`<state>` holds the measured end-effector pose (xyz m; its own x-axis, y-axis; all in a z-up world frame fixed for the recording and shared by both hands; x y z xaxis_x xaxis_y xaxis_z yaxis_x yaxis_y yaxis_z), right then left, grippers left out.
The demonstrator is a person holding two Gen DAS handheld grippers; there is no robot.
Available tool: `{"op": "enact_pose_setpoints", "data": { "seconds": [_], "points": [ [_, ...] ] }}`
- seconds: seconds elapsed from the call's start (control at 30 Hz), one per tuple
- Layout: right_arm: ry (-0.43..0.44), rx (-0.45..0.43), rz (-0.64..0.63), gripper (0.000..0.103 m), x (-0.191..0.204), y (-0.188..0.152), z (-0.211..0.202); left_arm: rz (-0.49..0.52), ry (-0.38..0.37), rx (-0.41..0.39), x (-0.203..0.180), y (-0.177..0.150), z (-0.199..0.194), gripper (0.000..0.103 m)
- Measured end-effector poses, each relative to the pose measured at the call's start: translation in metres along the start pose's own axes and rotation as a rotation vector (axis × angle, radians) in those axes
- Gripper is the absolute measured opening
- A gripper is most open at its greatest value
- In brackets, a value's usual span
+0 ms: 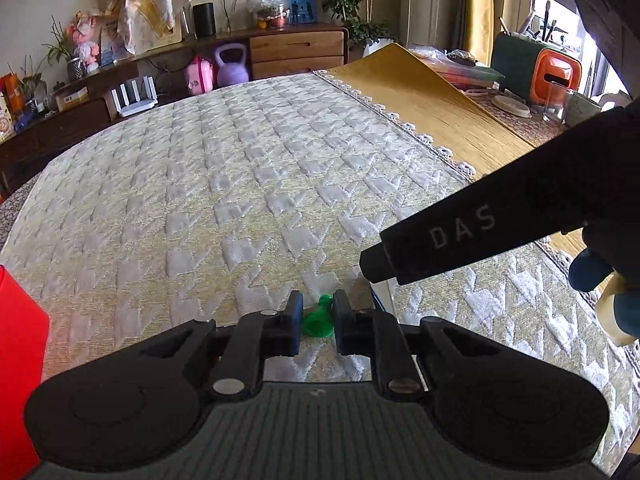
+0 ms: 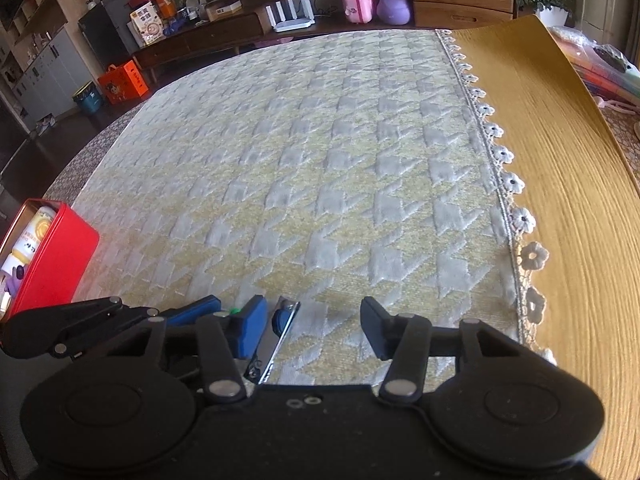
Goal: Organize rigid objects
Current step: 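Grasp the green pushpin with the left tool while the right tool grasps the metal nail clipper, then carry the pushpin and nail clipper over the red tin with both tools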
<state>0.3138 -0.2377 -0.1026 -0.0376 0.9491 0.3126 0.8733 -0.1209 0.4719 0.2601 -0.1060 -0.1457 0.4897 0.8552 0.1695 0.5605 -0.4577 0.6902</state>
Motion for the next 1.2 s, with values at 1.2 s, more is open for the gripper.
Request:
{"op": "enact_pose_setpoints", "data": {
  "seconds": [1.2],
  "points": [
    [0.026,-0.099,-0.183,0.01,0.062,-0.031,-0.045,-0.194,0.064,0.006,0.075,-0.018,-0.06,0.015]
  ]
}}
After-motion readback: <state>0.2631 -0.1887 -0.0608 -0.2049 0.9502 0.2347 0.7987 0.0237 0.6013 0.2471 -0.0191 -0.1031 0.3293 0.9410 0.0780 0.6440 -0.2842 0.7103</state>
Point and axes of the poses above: each gripper's, at about its wrist camera, not at the fingertips, and z roughly the way its jaws point, x to its left, y to its top, the point moved 1 cm from there along z, roughly the way its jaws point, and after that the axes turned 12 degrees about z, right-handed, at the moved point
